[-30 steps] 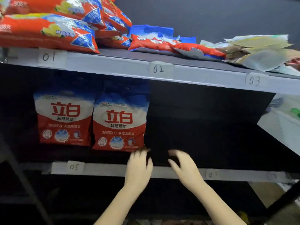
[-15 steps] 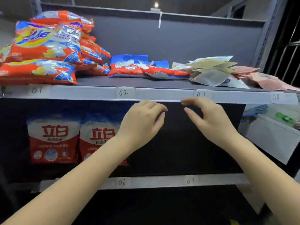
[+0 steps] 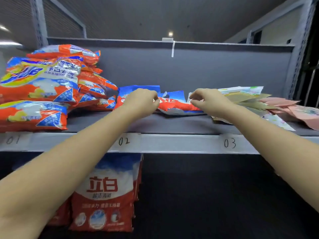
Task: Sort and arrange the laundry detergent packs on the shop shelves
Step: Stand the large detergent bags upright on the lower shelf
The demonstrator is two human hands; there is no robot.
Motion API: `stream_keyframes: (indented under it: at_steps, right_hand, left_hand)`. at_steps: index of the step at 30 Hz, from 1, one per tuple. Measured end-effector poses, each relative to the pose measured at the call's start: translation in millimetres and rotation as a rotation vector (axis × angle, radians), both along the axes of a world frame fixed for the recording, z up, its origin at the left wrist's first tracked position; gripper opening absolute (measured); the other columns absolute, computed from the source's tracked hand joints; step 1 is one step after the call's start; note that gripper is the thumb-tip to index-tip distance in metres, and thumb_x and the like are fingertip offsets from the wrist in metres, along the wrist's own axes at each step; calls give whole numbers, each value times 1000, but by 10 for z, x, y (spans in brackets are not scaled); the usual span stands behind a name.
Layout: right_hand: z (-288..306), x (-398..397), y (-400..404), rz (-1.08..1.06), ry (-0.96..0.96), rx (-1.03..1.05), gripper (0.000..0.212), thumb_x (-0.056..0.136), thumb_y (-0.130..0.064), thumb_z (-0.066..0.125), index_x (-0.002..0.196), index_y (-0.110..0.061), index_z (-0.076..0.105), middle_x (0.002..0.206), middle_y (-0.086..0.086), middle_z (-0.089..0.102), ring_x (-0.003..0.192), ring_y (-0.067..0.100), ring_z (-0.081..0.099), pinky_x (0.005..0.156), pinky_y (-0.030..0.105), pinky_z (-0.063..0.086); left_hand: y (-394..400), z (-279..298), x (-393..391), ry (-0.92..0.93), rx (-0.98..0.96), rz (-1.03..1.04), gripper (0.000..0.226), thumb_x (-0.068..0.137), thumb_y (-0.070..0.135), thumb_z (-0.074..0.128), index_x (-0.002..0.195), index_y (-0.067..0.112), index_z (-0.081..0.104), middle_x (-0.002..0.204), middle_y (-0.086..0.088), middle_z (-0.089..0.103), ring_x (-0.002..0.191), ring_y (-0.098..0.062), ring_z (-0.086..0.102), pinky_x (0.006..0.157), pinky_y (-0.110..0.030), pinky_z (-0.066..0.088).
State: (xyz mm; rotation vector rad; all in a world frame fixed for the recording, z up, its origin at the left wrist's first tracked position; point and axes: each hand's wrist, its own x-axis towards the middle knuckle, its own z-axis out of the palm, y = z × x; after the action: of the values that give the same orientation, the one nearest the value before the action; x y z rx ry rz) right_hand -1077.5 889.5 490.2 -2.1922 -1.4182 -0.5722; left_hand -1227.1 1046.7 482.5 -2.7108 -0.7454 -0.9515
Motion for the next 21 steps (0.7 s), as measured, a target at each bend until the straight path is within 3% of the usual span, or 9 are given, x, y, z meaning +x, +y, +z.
stream_keyframes:
  at_steps: [2, 5, 6, 9, 14, 16, 19, 21]
  right_hand:
    - [111, 204, 219, -48, -19, -97, 31, 95, -27, 49, 121, -13, 59, 123, 3, 62, 114, 22, 54, 84, 26, 37]
    - [136, 463, 495, -92, -29, -202, 31, 96, -30, 47, 118, -13, 60, 120, 4, 62, 112, 24, 53, 83, 28, 38]
    - [92, 532, 564, -93, -34, -208, 30, 96, -30, 45, 114, -11, 61, 117, 4, 62, 109, 24, 53, 82, 29, 38]
    - [-96, 733, 685, -27, -30, -132, 27, 96, -24, 40, 98, -8, 61, 106, 7, 63, 95, 23, 53, 79, 34, 40]
    - [-91, 844, 707, 56, -53, -147, 12, 96, -28, 43, 91, -25, 54, 104, -1, 60, 91, 15, 52, 74, 27, 36]
    - [-66, 792, 710, 44, -60, -153, 16, 97, -27, 43, 94, -21, 57, 105, -1, 61, 92, 15, 53, 74, 28, 37]
    - [-47, 733, 708, 9, -55, -160, 24, 97, -28, 42, 104, -16, 61, 107, 2, 63, 95, 19, 54, 75, 29, 38]
    - [-48, 716, 707, -20, -50, -160, 26, 97, -30, 41, 105, -17, 62, 107, 4, 63, 93, 20, 53, 72, 29, 35]
  left_hand:
    - [205, 107, 170, 72, -25, 73, 31, 94, 25, 38, 107, 12, 64, 104, -5, 66, 96, -27, 55, 62, -29, 35]
    - [460, 227, 400, 167, -79, 164, 25, 93, 23, 39, 83, 8, 56, 84, -8, 58, 81, -28, 48, 53, -27, 29]
    - [526, 244, 465, 197, -95, 191, 25, 94, 23, 39, 82, 9, 56, 90, -10, 59, 83, -29, 49, 56, -28, 33]
    - [753, 156, 678, 226, -149, 221, 37, 99, 31, 37, 113, 6, 59, 122, -15, 58, 109, -32, 53, 80, -34, 40]
    - [924, 37, 827, 117, -243, 218, 46, 98, 42, 35, 114, 8, 62, 129, -14, 53, 118, -32, 45, 89, -33, 36]
    - [883, 80, 815, 33, -402, 140, 40, 97, 39, 40, 111, 10, 63, 117, -11, 59, 111, -28, 49, 84, -28, 36]
    - [744, 65, 845, -260, -873, -201, 22, 87, 33, 58, 82, 12, 63, 83, -4, 60, 80, -20, 56, 70, -21, 46]
    - [681, 41, 887, -438, -1120, -343, 18, 92, 18, 55, 75, 15, 56, 76, -1, 59, 68, -11, 57, 62, -16, 51]
